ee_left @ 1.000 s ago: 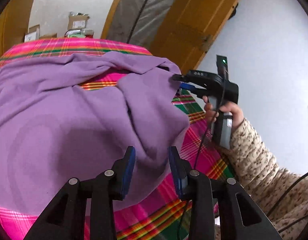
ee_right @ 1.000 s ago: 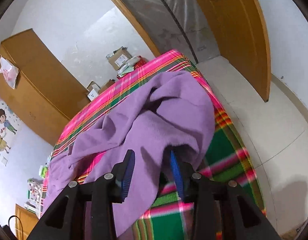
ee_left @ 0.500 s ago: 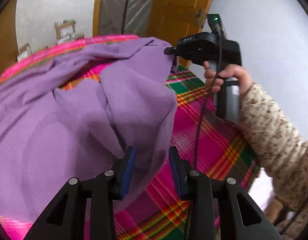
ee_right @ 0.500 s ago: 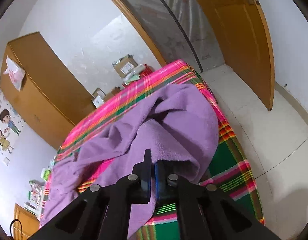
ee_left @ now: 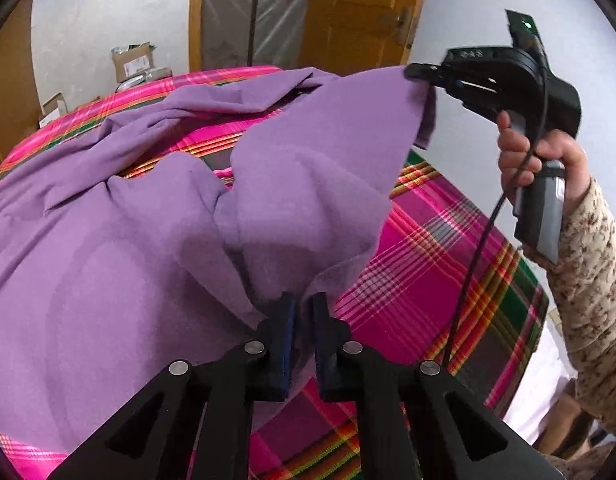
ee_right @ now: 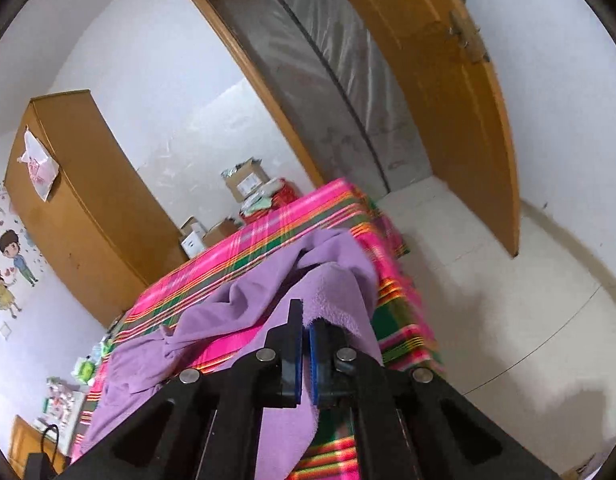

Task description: Fold clothes

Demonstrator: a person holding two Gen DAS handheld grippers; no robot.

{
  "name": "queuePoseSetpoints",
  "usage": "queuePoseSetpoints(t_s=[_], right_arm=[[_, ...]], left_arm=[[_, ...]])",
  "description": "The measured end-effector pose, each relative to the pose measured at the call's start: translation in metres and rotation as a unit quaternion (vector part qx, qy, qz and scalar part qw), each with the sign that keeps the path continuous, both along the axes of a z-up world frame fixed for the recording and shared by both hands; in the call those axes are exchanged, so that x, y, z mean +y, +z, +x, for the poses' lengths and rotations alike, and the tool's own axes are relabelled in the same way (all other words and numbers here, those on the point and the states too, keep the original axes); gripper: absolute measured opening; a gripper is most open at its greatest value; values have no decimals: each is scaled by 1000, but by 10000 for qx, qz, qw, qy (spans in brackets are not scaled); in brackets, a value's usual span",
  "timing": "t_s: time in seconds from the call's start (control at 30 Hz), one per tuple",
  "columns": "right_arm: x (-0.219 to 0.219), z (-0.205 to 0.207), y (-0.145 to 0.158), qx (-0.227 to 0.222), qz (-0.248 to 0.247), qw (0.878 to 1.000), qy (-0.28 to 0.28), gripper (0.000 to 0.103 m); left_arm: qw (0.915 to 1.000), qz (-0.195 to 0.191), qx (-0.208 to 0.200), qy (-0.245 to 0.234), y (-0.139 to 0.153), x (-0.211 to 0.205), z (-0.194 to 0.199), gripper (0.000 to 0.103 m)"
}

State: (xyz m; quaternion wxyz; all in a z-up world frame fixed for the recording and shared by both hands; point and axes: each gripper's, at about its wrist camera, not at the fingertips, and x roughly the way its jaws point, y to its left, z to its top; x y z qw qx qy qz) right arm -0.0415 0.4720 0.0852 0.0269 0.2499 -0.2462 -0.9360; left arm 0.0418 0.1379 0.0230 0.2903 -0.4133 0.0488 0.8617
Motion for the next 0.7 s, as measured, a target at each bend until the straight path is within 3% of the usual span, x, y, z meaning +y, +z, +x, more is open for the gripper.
queuePoseSetpoints(t_s=[0.23,0.7], right_arm=[[22,30,7,135,68,9990,-415,3],[83,79,5,260,-78,9899,-1388,2]], left_arm=[[9998,135,55,-149,4,5,4,6],[9980,382,-303,-411,-6,25,0,6]])
